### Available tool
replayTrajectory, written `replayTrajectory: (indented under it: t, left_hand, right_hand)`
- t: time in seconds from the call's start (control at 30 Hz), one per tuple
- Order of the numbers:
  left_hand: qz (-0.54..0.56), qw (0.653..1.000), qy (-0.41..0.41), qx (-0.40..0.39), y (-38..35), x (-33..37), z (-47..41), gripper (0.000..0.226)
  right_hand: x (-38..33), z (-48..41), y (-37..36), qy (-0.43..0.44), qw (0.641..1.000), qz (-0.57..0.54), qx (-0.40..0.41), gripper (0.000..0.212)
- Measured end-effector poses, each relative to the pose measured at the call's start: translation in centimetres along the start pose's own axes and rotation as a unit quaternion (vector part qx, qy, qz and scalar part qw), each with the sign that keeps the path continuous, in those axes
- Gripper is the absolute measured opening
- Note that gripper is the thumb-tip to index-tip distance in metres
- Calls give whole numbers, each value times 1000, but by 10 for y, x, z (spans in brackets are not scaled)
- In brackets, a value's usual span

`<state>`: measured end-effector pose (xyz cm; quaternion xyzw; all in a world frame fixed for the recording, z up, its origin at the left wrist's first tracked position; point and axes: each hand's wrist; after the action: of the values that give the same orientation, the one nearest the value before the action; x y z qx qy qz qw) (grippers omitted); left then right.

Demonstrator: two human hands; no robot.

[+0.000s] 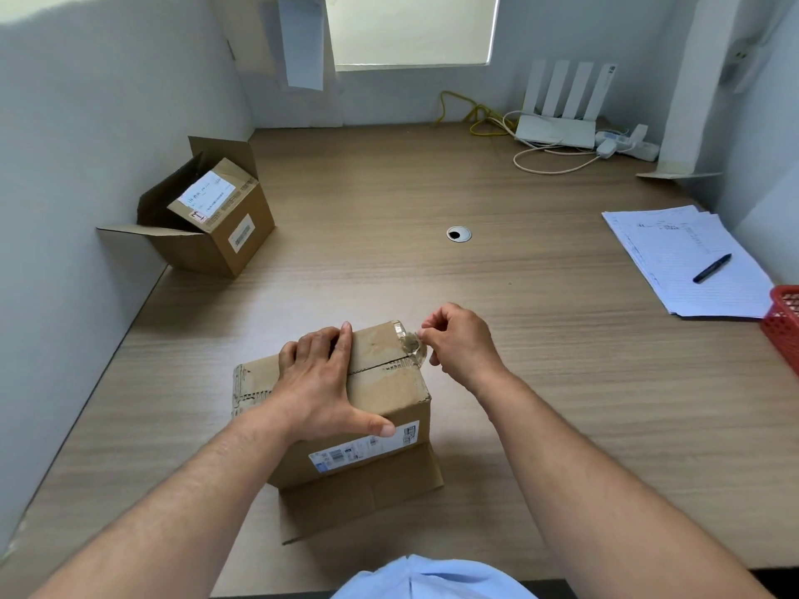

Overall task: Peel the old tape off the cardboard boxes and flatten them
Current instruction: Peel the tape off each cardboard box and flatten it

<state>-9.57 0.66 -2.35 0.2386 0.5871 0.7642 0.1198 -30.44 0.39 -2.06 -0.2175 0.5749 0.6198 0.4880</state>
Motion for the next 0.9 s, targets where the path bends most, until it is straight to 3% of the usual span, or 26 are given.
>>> replayTrajectory:
  t: [0.07, 0.13, 0.2, 0.27, 0.4, 0.6, 0.9]
  left_hand:
    - [4, 999, -1, -38, 6, -3, -2, 158]
    - [10, 998, 5, -62, 11, -2, -5, 158]
    - [21, 998, 9, -51, 13, 2, -7, 152]
    - [24, 999, -4, -22, 13, 7, -5, 147]
    - [-18, 997, -57, 55, 16, 12, 4, 146]
    - [-111, 969, -136, 176, 25, 19, 21, 138]
    - [-125, 962, -141, 199, 3, 18, 35, 131]
  right_hand:
    - [0, 0, 3, -12, 998, -29, -51, 14]
    - [2, -1, 10, -48, 982, -140, -121, 12]
    - [4, -2, 19, -91, 956, -234, -154, 26]
    - [6, -4, 24, -109, 962, -218, -120, 37]
    - [7, -6, 27, -81, 986, -142, -10, 32]
    - [-9, 0, 34, 18, 965, -234, -120, 22]
    - [-17, 3, 41, 64, 947, -185, -253, 21]
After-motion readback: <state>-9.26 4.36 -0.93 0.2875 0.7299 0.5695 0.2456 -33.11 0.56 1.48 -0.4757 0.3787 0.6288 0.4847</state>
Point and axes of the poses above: each hand's wrist, its own z-axis away from the middle knuckle, its own y-axis out of the back of the hand, x = y × z, and after that the axes turned 7 degrees about -y, right-handed
